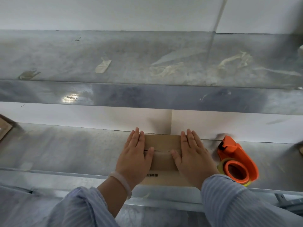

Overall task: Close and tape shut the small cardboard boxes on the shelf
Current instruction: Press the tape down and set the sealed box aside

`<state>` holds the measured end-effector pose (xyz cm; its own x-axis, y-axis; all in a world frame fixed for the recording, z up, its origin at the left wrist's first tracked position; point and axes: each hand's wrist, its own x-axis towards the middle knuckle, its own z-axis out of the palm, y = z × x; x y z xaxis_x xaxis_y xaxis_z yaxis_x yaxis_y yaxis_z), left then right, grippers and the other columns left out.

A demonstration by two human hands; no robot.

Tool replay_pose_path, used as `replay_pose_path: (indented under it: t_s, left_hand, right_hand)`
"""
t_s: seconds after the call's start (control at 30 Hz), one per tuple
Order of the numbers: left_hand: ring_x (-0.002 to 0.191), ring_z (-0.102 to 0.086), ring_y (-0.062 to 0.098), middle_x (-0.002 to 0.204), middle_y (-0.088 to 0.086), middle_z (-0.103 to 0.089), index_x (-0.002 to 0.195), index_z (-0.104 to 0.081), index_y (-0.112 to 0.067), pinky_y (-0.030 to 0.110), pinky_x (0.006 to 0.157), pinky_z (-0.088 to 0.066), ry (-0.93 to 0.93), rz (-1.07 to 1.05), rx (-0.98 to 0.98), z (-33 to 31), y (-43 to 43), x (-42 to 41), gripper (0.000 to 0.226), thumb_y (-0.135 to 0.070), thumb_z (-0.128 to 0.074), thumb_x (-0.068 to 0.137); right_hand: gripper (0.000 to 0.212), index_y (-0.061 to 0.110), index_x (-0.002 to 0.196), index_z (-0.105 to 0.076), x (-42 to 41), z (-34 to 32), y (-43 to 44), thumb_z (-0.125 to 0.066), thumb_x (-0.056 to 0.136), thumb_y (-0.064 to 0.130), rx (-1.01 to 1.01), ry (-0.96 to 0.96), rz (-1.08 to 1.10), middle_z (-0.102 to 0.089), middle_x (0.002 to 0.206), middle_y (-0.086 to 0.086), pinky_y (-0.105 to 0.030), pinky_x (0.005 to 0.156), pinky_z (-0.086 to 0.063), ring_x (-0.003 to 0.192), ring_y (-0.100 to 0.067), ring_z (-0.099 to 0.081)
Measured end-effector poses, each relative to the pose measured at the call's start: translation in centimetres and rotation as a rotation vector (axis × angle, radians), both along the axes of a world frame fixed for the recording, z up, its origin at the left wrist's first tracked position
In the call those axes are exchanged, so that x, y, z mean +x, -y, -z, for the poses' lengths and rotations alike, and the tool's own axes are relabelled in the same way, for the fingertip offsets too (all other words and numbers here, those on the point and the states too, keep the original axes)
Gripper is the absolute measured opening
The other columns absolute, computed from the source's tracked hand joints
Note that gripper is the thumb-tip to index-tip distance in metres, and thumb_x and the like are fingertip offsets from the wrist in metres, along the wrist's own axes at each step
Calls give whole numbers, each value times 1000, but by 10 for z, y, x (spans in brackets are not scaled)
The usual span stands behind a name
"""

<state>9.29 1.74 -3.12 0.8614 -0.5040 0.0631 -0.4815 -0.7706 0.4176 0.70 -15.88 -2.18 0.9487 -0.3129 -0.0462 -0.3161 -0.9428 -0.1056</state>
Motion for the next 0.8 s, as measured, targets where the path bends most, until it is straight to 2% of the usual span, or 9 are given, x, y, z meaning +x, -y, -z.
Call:
replay_pose_path:
  t_s: [0.1,0.17,0.23,0.33,0.43,0.5,0.57,0.73,0.8]
  left_hand:
    - [150,3,8,164,-7,-3,156,-15,-15,17,115,7,-59,7,-83,-1,0,1,61,-42,-32,104]
    - [149,-11,6,160,-9,-19,151,-31,-16,21,119,-6,-108,-58,-299,-1,-2,-2,50,-31,-38,104]
    - [144,-28,8,153,-10,-35,146,-43,-19,26,120,-20,-147,-202,-527,-2,-3,-7,43,-25,-42,103]
    - [139,-37,13,150,-10,-40,149,-38,-28,39,119,-29,-348,-391,-739,-6,-1,-10,47,-34,-43,103]
    - [134,-39,16,147,-8,-40,153,-26,-33,32,113,-30,-610,-389,-707,-13,-2,-8,52,-45,-34,104]
    - [112,-49,10,124,-10,-50,149,-36,-29,24,95,-32,-653,-346,-627,-16,-3,-6,44,-39,-30,106]
    - [93,-48,2,105,-15,-50,143,-42,-30,23,88,-32,-651,-322,-598,-18,-3,-2,40,-35,-28,107]
    - [111,-52,20,126,-1,-55,146,-41,-29,36,100,-42,-647,-355,-590,-14,-2,-1,45,-44,-33,104]
    - [115,-51,22,131,1,-54,149,-36,-29,37,101,-41,-675,-354,-582,-14,-5,0,49,-46,-37,102]
  right_hand:
    - [93,7,156,-4,1,-5,0,14,81,59,15,-30,-5,0,164,-11,-30,119,7,152,-23,4]
    - [72,9,157,-3,1,-12,3,-6,99,52,132,-22,19,4,165,-6,-24,113,12,151,-18,7]
    - [60,14,157,-7,-1,-16,12,-27,106,37,326,8,54,4,165,3,-18,109,10,150,-11,7]
    - [61,27,156,-10,-11,-11,27,-41,104,31,696,111,157,0,164,12,-18,114,1,149,-5,-3]
    - [71,39,154,6,-17,-3,28,-43,103,40,984,123,280,-7,162,11,-32,120,-15,148,-15,-16]
    - [73,38,154,11,-15,0,26,-42,103,40,1009,118,322,-12,162,8,-31,116,-20,145,-18,-22]
    - [74,35,154,11,-12,-3,25,-43,103,38,1049,128,363,-13,162,8,-30,114,-21,144,-18,-24]
    - [74,30,157,-2,-11,-9,21,-48,100,42,1047,147,483,-28,157,-1,-36,113,-30,138,-26,-36]
    - [68,27,155,-14,-12,-11,18,-49,99,44,1041,146,519,-40,148,-1,-39,110,-37,129,-26,-45]
